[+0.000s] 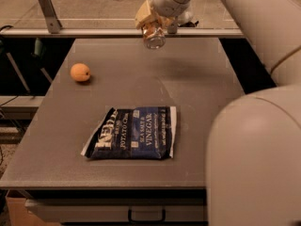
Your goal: Place orange can upright
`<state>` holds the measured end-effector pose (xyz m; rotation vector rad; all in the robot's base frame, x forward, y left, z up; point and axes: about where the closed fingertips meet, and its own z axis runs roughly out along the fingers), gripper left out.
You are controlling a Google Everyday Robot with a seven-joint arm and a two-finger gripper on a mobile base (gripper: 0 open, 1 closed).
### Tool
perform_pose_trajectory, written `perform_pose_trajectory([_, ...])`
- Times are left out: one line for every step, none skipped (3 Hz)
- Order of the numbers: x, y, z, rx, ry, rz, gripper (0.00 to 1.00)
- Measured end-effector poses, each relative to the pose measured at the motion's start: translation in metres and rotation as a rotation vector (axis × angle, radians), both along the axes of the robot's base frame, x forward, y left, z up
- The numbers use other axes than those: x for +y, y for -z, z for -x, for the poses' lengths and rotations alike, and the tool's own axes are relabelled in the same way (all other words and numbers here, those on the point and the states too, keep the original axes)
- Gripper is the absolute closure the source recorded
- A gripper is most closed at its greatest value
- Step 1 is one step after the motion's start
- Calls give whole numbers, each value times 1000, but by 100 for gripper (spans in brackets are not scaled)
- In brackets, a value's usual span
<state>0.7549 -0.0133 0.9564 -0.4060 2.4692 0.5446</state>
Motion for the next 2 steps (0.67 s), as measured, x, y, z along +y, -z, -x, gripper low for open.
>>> perform_pose_trajectory([3,-19,26,-122,-132,-64,100])
perform_pose_trajectory([13,-19,34,-176,-220,-56,100])
